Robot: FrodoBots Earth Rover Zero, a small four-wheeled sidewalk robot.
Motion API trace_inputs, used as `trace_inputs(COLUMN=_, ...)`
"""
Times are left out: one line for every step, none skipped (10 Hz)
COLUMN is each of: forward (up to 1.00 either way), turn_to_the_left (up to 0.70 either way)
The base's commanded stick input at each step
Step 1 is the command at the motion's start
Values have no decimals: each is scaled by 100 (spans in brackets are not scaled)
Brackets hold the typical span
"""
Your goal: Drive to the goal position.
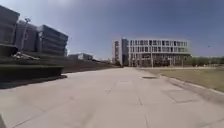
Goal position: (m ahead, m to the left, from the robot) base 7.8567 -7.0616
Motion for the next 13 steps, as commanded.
trace_inputs(forward=70, turn_to_the_left=1)
trace_inputs(forward=70, turn_to_the_left=1)
trace_inputs(forward=70, turn_to_the_left=1)
trace_inputs(forward=70, turn_to_the_left=1)
trace_inputs(forward=70, turn_to_the_left=1)
trace_inputs(forward=70, turn_to_the_left=1)
trace_inputs(forward=70, turn_to_the_left=1)
trace_inputs(forward=70, turn_to_the_left=1)
trace_inputs(forward=70, turn_to_the_left=1)
trace_inputs(forward=70, turn_to_the_left=1)
trace_inputs(forward=70, turn_to_the_left=1)
trace_inputs(forward=70, turn_to_the_left=1)
trace_inputs(forward=70, turn_to_the_left=1)
